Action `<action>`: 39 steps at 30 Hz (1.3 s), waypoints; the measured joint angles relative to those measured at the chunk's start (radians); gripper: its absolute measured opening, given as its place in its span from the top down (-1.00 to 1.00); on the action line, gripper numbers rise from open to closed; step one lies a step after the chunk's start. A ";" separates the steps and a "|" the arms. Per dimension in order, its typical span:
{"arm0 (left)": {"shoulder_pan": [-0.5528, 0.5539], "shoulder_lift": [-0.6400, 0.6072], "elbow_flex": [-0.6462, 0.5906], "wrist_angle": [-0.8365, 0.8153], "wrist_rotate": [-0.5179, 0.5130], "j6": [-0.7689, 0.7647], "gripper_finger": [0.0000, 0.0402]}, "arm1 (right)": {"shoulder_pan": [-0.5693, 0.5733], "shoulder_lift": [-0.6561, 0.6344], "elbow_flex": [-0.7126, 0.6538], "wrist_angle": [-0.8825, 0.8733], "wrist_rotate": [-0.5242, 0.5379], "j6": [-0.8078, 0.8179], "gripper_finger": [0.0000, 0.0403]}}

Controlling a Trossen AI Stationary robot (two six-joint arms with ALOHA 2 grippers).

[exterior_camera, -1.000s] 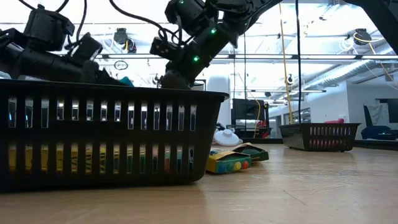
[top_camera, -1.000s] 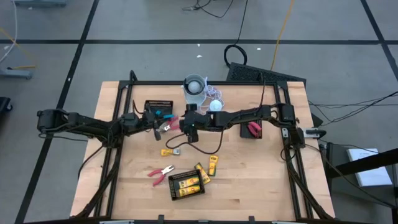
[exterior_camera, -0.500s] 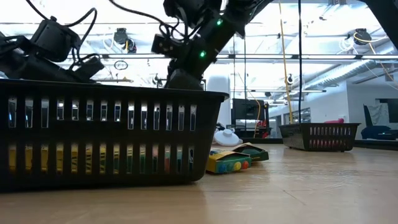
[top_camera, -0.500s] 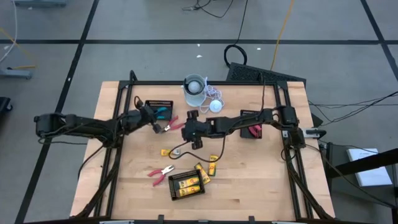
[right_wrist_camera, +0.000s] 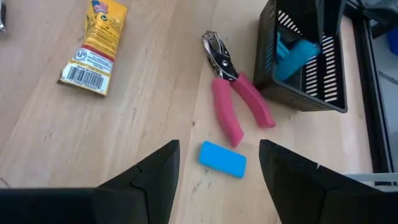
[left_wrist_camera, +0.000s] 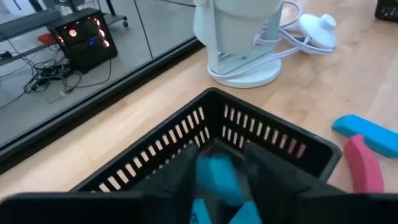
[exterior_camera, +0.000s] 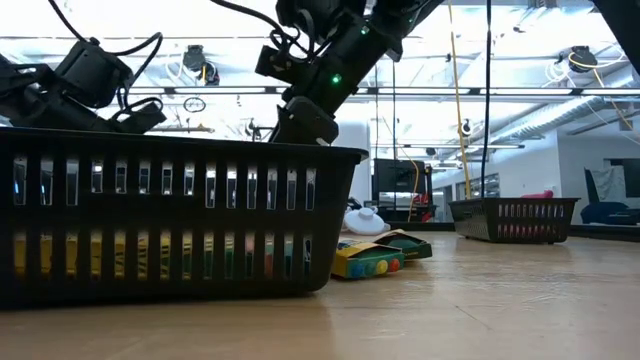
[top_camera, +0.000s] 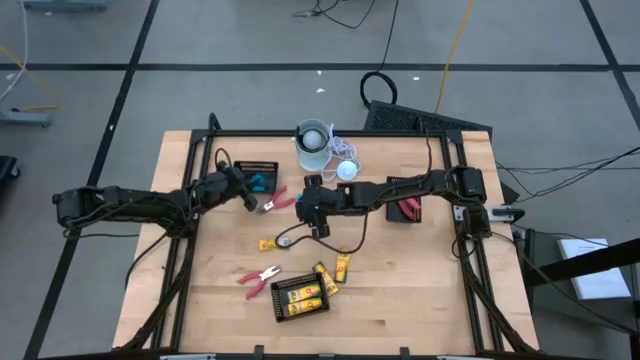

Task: Pick & Place School Supplies
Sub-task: Put the blue eraser into the top black bin

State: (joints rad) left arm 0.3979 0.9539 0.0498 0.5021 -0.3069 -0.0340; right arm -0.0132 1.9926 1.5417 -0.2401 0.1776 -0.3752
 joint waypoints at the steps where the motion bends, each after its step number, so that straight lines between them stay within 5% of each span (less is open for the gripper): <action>1: 0.001 0.000 0.000 0.000 0.000 -0.002 0.21 | -0.001 0.000 0.000 0.001 0.000 0.000 -0.04; 6: 0.000 0.000 0.000 0.018 0.003 -0.006 -0.16 | -0.001 0.000 0.000 -0.016 -0.020 -0.030 -0.04; 12: 0.000 -0.025 0.000 0.119 0.138 0.017 -0.38 | -0.030 0.028 0.002 -0.060 -0.124 -0.053 -0.05; 20: 0.000 -0.115 0.000 0.162 0.334 0.024 -0.40 | -0.087 0.108 0.001 -0.055 -0.178 -0.109 -0.15; 33: 0.000 -0.170 0.000 0.155 0.385 0.009 -0.41 | -0.146 0.137 0.002 0.074 -0.155 -0.265 -0.16; 39: 0.000 -0.170 0.000 0.174 0.386 0.008 -0.41 | -0.153 0.137 0.002 0.064 -0.231 -0.270 -0.16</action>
State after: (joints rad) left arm 0.3981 0.7840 0.0502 0.6759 0.0788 -0.0261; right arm -0.1663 2.1300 1.5436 -0.1757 -0.0538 -0.6455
